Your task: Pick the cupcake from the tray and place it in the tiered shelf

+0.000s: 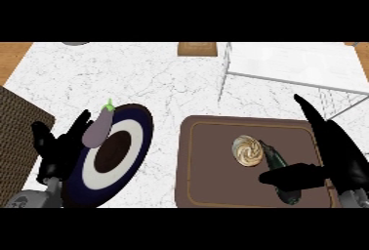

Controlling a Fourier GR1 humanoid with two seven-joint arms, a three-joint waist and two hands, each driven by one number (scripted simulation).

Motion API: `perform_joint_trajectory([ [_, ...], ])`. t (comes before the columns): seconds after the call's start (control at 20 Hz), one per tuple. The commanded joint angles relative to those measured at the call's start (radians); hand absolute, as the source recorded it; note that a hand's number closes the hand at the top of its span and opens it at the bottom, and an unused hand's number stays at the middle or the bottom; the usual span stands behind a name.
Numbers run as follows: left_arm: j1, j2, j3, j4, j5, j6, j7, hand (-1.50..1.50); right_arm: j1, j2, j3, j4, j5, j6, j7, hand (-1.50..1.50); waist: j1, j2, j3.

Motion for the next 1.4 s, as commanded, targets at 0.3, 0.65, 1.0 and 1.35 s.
perform_joint_trajectory([
  [0.3,-0.006,-0.034,0.005,0.07,-0.015,0.012,0.02,0.0,-0.077,0.127,0.091,0.146,0.113,0.042,0.236,-1.5,-0.029,0.006,-0.008],
  [0.65,0.053,-0.004,0.036,0.024,0.001,-0.027,0.01,0.0,-0.093,0.2,0.102,0.198,0.203,0.078,0.256,-1.5,-0.024,0.003,-0.007],
  [1.0,0.069,-0.009,0.031,-0.022,-0.004,-0.018,0.065,0.0,-0.047,0.288,0.128,0.218,0.312,0.081,0.269,-1.5,-0.03,0.0,-0.007],
  [1.35,0.021,-0.036,0.03,0.018,-0.039,-0.002,0.062,0.0,-0.034,0.352,0.105,0.357,0.408,0.095,0.207,-1.5,-0.031,0.003,-0.007],
])
